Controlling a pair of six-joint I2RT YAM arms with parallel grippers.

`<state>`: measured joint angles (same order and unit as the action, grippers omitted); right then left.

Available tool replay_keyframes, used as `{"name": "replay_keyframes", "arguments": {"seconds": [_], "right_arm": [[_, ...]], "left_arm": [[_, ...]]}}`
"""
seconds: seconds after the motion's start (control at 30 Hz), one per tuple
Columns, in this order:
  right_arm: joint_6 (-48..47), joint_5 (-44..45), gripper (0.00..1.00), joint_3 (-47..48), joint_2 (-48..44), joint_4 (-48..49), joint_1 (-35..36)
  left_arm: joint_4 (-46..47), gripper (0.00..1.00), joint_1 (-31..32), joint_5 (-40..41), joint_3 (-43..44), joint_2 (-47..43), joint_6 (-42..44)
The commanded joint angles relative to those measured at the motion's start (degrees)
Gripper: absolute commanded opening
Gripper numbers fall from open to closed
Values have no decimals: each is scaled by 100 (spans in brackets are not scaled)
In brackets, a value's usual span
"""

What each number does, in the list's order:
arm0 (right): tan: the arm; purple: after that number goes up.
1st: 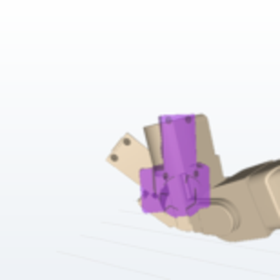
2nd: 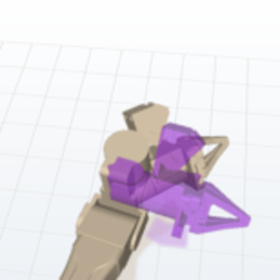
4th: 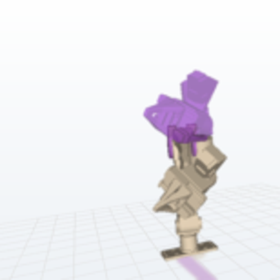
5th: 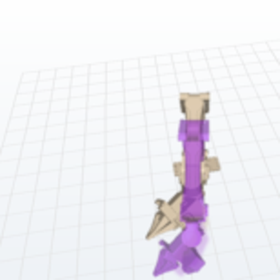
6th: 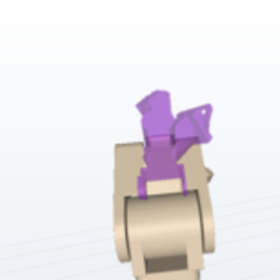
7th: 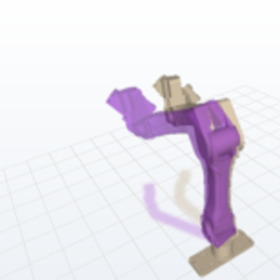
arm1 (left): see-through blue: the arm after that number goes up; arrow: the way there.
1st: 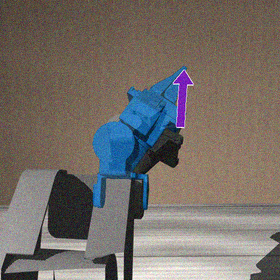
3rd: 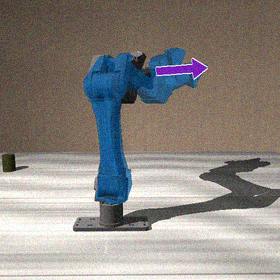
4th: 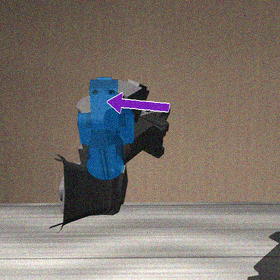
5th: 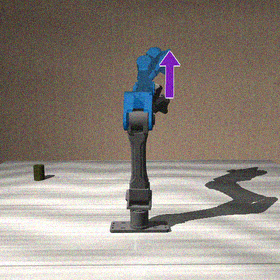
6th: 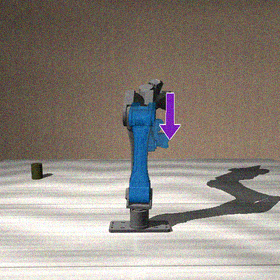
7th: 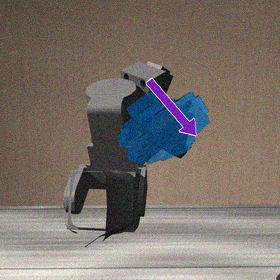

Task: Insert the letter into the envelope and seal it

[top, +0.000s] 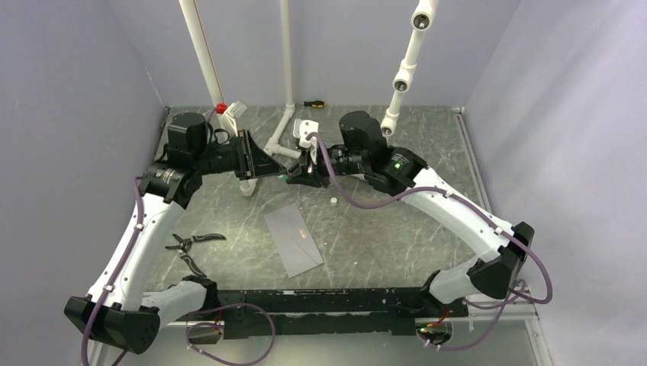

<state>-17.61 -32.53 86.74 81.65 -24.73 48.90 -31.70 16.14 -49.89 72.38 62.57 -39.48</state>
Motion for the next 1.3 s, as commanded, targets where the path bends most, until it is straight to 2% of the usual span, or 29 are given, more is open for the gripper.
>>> {"name": "replay_keyframes", "arguments": {"seconds": [0.0, 0.03, 0.13, 0.17, 0.2, 0.27, 0.3, 0.37, 0.53, 0.67, 0.77, 0.93, 1.03, 1.27], "right_arm": [[-186, -55, 0, 317, 77, 188, -4], [-161, -44, 0, 329, 89, 176, -4], [-40, -17, 0, 541, 214, -25, -4], [35, 24, 6, 600, 257, -75, -4], [144, 103, 18, 617, 285, -84, -4], [357, 267, 50, 523, 272, -32, -4], [454, 329, 61, 451, 247, 1, -4], [692, 485, 70, 253, 176, 93, -4], [1677, 1395, 73, -400, -116, 474, -20], [2933, 2926, 70, -421, 171, -130, -105], [3705, 3804, 68, -212, 835, -1032, -257], [4379, 4463, 68, 57, 1803, -2077, -436], [4379, 4740, 67, 129, 2202, -2223, -492], [4291, 4493, 56, 318, 2990, -2209, -732]], "left_arm": [[-151, 10, 73, -346, 19, -161, 243], [-163, 4, 73, -346, 13, -170, 277], [-161, 3, 73, -333, 16, -225, 445], [-190, 3, 73, -225, 32, -260, 529], [-286, 3, 73, -65, 70, -293, 629], [-454, 3, 73, 370, 99, -348, 799], [-512, 3, 73, 609, 78, -369, 848], [-674, 2, 73, 1340, 11, -425, 925], [-1000, 2, 73, 3157, -314, -588, 935], [-925, 3, 73, 3900, -628, -791, 905], [-743, 2, 73, 3982, -842, -899, 817], [-613, 2, 73, 3879, -1059, -982, 765], [-627, 2, 73, 3823, -1093, -1013, 794], [-629, 3, 73, 3742, -1188, -1092, 767]]}}
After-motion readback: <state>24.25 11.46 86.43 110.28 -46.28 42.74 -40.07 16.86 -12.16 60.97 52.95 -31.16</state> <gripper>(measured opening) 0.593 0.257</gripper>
